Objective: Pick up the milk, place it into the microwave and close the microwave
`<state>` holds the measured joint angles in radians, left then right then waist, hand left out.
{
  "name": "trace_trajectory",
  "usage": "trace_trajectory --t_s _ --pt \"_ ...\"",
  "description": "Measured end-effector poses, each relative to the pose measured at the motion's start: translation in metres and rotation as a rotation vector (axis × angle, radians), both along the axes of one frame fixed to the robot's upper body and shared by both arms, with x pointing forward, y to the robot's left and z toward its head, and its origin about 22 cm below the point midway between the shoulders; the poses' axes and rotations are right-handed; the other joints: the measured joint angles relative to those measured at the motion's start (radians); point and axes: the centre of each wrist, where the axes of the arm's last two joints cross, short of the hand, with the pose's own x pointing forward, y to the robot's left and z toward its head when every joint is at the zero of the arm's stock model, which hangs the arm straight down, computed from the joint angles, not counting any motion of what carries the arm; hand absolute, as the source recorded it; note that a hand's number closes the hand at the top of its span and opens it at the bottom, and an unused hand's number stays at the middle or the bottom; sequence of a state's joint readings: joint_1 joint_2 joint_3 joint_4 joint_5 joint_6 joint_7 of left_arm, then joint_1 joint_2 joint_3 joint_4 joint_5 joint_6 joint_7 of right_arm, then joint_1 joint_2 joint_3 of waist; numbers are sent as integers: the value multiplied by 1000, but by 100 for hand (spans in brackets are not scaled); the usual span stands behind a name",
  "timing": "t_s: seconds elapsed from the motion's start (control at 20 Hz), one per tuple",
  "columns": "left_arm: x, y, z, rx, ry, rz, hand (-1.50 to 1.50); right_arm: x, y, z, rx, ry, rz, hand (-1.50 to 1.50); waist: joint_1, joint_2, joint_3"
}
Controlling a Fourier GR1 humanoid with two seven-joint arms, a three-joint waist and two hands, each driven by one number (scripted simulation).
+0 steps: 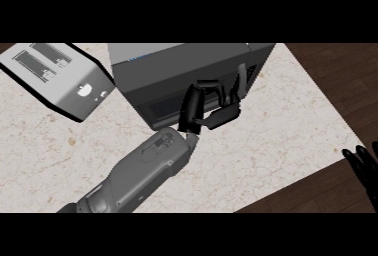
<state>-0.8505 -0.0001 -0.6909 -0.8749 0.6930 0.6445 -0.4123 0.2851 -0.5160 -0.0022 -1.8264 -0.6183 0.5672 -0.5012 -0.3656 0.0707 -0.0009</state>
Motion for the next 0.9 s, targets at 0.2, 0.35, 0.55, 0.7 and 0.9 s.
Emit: trace_trajectory --t_s 0.2,0.35,0.55,0.7,0.9 --pt "0 0 0 -10 -13 8 150 -2 0 3 16 1 12 -150 -6 3 1" --pt "0 0 0 -17 -13 11 150 -4 0 3 34 10 23 -150 -8 4 2" --pt "0 0 0 -23 -23 20 150 -6 -1 6 44 17 34 -150 -11 5 2" --pt "1 -1 -1 -22 -29 19 150 -6 -3 10 41 16 44 -150 -14 6 2" --pt "2 -1 -2 -24 -33 23 150 -8 -5 15 35 20 60 -150 -17 5 2"
